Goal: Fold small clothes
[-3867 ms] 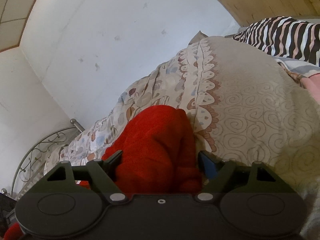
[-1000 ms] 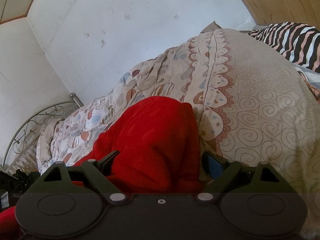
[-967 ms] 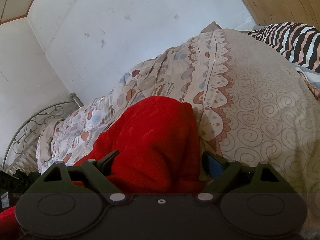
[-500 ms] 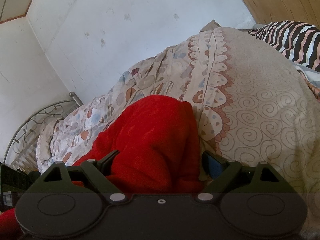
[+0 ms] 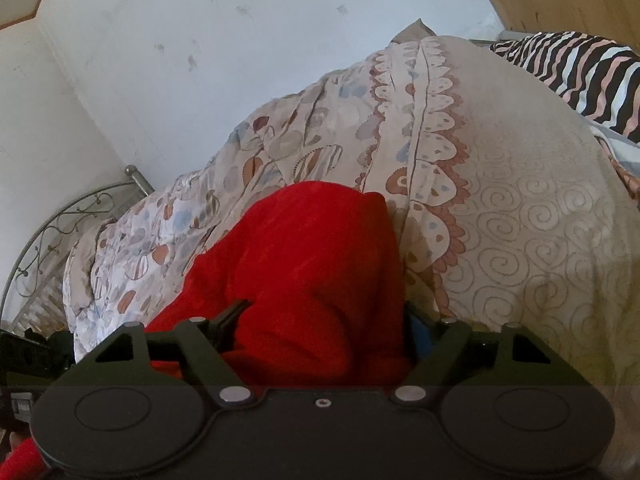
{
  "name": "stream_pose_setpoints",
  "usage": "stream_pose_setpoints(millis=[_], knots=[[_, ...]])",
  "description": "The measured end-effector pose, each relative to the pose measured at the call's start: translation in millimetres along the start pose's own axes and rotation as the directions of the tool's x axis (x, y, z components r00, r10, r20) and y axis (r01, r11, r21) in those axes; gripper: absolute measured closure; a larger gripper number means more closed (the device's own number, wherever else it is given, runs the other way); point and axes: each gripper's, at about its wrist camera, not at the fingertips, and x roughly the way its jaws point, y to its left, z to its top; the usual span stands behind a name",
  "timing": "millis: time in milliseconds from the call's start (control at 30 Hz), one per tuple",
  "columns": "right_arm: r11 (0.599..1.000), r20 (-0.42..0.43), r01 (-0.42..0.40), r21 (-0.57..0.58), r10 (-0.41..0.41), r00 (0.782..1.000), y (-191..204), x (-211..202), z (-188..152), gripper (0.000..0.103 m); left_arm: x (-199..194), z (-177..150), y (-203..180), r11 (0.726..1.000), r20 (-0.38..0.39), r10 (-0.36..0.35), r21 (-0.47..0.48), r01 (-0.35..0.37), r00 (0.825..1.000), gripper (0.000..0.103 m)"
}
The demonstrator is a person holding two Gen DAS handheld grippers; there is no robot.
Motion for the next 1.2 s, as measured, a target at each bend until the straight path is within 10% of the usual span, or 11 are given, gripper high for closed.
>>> stream_pose_setpoints(millis=[367, 800, 1200], knots=[[1.0, 0.092, 0.005, -0.009, -0.004, 0.996, 11.4, -13.3, -8.0, 0.054, -4.2, 3.3, -6.7, 1.0, 0.011, -0.001, 0.02, 0.001, 1.0, 0.026], [0.999, 0.163, -0.017, -0.046, 0.024, 0.986, 59.6, -33.6, -7.4, 0.061, -45.8, 9.4, -11.8, 0.999, 0.068, -0.004, 0.051, 0.001, 0.998, 0.053], [0.978, 0.165, -0.199, -0.064, 0.207, 0.964, 152.4, 27.2, 13.4, 0.062, -153.6, 58.3, 14.5, 0.97, 0.221, 0.184, 0.115, -0.213, 0.958, 0.055]])
